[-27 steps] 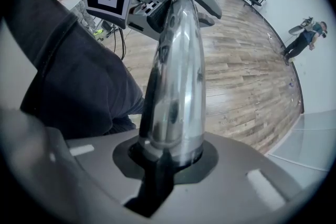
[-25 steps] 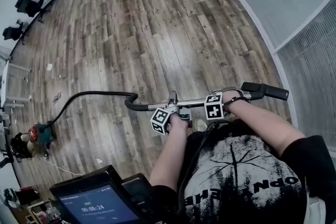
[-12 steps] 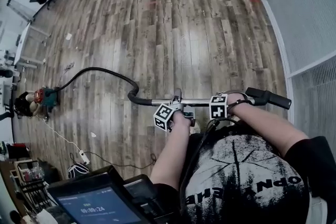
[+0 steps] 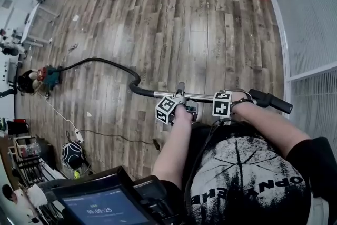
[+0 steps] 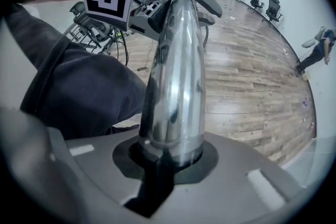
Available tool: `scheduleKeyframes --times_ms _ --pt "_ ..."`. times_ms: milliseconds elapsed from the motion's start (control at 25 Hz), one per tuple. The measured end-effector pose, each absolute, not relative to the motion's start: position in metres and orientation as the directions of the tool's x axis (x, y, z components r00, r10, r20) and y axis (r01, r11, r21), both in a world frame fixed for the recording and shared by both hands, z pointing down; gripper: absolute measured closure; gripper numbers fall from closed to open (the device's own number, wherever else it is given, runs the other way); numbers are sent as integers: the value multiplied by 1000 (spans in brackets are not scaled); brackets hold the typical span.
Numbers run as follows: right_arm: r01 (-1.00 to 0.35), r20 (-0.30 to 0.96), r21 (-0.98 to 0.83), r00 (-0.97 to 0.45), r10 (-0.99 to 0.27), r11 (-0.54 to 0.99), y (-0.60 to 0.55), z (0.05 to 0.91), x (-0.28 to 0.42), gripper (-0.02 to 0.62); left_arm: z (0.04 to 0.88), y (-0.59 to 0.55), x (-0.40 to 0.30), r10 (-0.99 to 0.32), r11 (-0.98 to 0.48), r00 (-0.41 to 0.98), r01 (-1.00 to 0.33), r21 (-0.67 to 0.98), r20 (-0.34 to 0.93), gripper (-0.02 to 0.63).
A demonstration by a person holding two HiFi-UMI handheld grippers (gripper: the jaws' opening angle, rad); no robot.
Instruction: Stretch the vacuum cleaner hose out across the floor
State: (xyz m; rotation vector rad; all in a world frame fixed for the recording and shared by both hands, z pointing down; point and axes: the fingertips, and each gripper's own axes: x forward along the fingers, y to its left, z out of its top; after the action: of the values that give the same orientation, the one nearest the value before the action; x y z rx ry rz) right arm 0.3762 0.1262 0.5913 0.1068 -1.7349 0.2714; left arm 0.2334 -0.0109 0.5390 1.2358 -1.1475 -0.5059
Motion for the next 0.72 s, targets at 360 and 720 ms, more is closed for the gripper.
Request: scheduleKeyframes --times_ms 360,720 --pt "-229 984 -139 -144 108 963 155 603 410 522 561 17 266 -800 352 433 -224 909 416 543" --pt "-321 988 -123 -129 85 939 167 598 402 522 560 17 270 -765 328 500 -238 914 405 545"
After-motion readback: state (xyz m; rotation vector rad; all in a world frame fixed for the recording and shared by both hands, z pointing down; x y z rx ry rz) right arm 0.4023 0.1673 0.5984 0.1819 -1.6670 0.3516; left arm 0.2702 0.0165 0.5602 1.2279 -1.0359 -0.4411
